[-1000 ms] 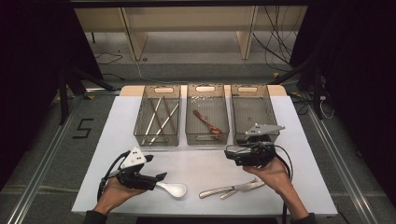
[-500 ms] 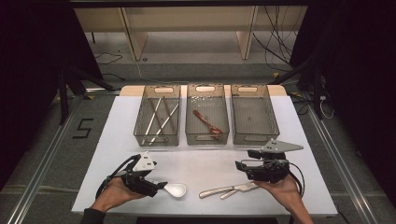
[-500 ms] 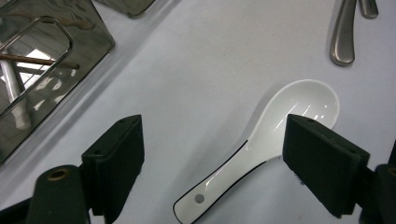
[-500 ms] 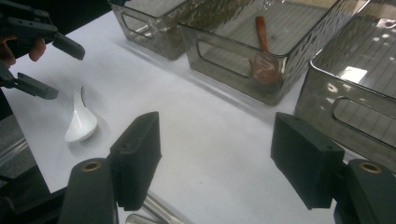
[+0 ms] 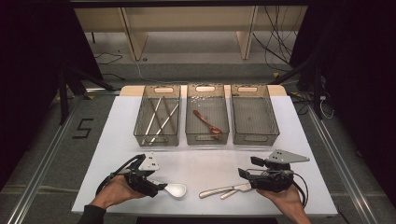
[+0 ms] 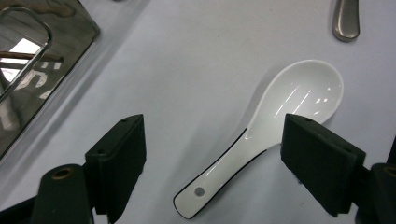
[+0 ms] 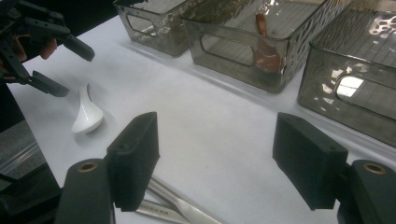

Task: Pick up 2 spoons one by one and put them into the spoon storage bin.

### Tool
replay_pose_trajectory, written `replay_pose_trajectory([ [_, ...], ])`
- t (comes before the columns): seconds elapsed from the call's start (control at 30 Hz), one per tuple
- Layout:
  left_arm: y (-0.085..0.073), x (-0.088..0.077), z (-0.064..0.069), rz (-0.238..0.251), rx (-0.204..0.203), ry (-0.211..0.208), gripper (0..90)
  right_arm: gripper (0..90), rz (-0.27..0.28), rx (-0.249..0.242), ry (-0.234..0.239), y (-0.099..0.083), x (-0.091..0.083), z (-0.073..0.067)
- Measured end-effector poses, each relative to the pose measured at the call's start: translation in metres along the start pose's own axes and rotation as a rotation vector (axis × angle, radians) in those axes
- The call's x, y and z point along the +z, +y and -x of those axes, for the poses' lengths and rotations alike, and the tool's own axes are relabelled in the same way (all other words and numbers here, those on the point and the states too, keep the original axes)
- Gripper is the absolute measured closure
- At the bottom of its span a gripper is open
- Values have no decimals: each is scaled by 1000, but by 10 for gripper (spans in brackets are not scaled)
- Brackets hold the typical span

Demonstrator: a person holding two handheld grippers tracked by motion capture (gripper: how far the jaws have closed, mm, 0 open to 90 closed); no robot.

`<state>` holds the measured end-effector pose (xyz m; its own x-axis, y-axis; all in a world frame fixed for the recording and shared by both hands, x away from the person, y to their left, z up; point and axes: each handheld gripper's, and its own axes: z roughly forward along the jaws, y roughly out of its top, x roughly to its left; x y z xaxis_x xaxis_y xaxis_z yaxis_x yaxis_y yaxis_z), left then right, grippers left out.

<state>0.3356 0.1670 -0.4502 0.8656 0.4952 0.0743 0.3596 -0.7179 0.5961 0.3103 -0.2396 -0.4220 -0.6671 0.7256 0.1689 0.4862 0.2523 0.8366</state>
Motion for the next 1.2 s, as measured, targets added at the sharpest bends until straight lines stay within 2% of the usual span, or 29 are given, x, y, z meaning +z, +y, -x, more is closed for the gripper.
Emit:
replay_pose_trajectory([
  [0.17,3,5,2,-70,49,1,237,320,-7,2,1,-2,-1,0],
  [0.37,2,12,3,-138,92,-30,263,320,-9,5,-1,-3,-3,0],
  [0.67,5,18,4,-201,129,-61,323,321,-12,4,2,-3,-2,0],
  [0.77,5,20,4,-206,148,-69,355,322,-16,9,3,-3,-2,1],
  [0.97,7,25,5,-260,192,-101,427,326,-14,5,4,-3,-1,1],
  [1.0,7,26,6,-257,190,-103,442,327,-15,5,5,-3,-1,1],
  [1.2,13,27,6,-309,220,-138,526,328,-17,7,6,-3,0,1],
])
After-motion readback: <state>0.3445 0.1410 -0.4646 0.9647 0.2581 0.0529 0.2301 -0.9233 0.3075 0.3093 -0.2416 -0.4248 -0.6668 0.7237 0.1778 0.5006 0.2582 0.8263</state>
